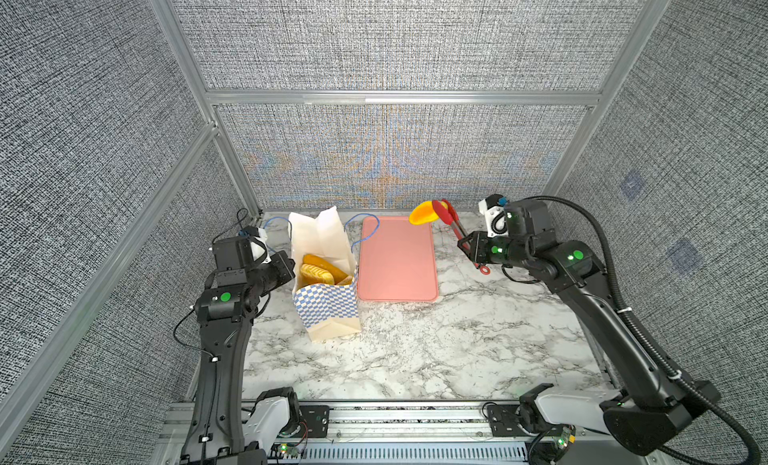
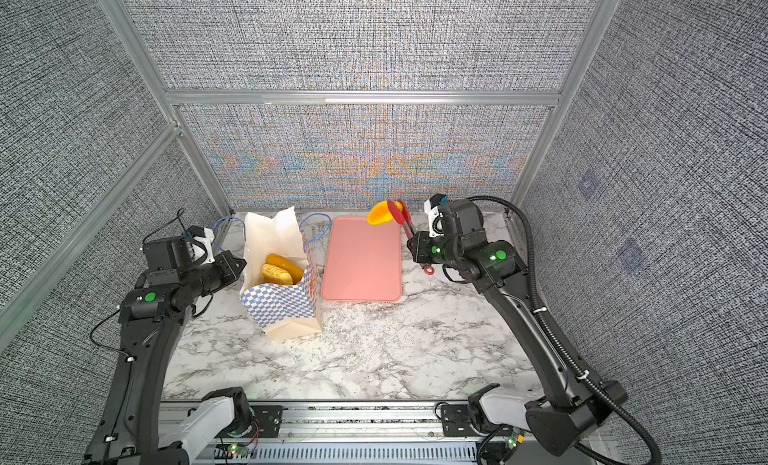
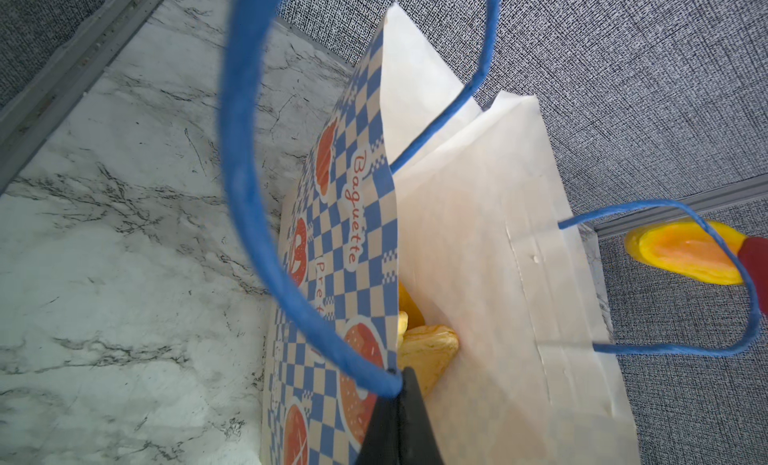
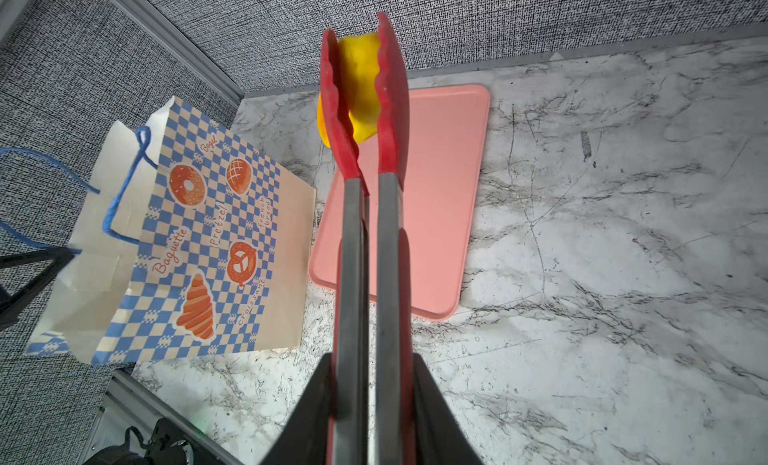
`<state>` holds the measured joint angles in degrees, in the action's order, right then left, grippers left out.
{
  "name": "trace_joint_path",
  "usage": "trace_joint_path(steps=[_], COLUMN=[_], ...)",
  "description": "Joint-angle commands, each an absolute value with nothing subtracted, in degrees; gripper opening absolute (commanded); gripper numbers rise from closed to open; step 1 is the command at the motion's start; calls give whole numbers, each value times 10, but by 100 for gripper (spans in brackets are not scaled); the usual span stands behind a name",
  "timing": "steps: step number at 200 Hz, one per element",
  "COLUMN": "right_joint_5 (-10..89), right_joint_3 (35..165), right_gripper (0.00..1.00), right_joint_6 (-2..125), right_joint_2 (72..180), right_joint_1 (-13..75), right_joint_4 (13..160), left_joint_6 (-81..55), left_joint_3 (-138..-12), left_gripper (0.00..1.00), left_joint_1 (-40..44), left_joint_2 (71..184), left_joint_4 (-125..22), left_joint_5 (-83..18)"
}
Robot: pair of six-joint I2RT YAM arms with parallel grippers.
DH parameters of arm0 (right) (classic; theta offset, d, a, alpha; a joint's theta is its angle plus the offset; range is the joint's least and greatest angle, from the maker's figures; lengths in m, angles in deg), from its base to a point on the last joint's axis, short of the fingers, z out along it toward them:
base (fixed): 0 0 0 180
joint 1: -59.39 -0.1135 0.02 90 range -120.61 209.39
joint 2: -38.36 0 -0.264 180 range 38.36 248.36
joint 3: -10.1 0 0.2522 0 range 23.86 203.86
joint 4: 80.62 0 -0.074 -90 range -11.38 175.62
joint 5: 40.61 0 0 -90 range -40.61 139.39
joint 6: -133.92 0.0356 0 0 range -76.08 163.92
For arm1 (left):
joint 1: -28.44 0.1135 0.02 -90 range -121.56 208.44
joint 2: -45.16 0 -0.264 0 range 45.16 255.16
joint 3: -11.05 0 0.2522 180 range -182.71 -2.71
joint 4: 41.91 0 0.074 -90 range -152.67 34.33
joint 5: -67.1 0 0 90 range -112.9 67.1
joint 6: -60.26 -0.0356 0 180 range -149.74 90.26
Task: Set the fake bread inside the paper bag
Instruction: 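Lift the flat yellow bread with the tongs off the tray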
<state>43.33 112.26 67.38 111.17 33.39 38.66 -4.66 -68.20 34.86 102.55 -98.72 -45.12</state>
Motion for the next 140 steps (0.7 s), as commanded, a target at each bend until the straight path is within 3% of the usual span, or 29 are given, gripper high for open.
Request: trace_joint_path(steps=[1, 140], right_joint_5=[450, 502], right_joint_3=[1139, 1252], right_gripper=[29, 29], right_joint_6=[662, 636], right_joint_2=[1106, 1121], right_joint_1=[324, 250], right_joint_4=[393, 368], left_joint_6=[-52, -56], left_joint_3=[-689, -692], left_gripper=[0, 0], left_joint_1=[349, 349], left_joint_2=[1026, 1025], left_joint_4=[-993, -995], left_joint_5=[-451, -449])
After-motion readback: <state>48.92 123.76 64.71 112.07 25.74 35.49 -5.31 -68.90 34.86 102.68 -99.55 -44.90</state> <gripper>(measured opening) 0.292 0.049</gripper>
